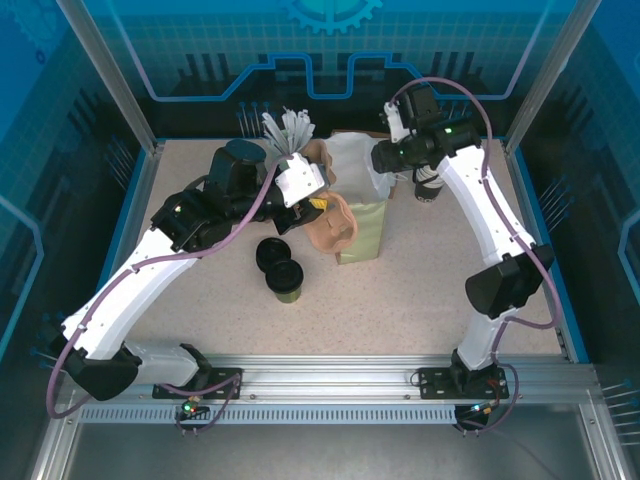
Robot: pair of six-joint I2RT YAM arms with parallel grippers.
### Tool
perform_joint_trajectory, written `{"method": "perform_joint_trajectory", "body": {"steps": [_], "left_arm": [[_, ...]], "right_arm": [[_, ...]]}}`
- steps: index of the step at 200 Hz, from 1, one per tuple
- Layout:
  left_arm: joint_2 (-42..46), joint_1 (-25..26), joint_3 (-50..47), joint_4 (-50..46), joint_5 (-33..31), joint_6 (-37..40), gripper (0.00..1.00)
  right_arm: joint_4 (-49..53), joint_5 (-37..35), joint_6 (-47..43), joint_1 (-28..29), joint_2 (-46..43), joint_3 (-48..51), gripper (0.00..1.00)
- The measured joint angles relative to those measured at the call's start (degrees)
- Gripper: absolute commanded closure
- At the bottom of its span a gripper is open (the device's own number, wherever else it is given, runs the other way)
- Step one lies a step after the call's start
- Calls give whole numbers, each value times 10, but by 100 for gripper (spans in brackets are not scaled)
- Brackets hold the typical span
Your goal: Pack the takeout coffee
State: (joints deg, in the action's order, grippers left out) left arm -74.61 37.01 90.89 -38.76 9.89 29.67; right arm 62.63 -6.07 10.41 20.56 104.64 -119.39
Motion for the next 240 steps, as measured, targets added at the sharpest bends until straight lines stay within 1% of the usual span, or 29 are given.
{"method": "perform_joint_trajectory", "body": {"steps": [40,59,65,95,113,124,168,209,240], "left_arm": [[0,0,0,0,0,-11,66],[0,0,0,0,0,-17,66],[0,0,0,0,0,-21,66],[0,0,0,0,4,-33,66],[0,0,0,0,4,-39,67],[0,0,0,0,4,-42,67],[5,0,0,6,4,-50,68],[7,0,0,14,5,-72,68],[3,0,7,14,19,-97,69]], "right_arm": [[4,5,0,0,23,0,52],[4,13,-2,0,28,0,57],[4,16,-2,0,29,0,61],[4,26,-9,0,30,1,83],[3,35,-7,0,30,3,95],[3,38,-9,0,29,6,100],[-4,50,-13,8,-10,43,100],[17,57,-12,24,-78,56,100],[35,53,1,40,-139,79,100]]}}
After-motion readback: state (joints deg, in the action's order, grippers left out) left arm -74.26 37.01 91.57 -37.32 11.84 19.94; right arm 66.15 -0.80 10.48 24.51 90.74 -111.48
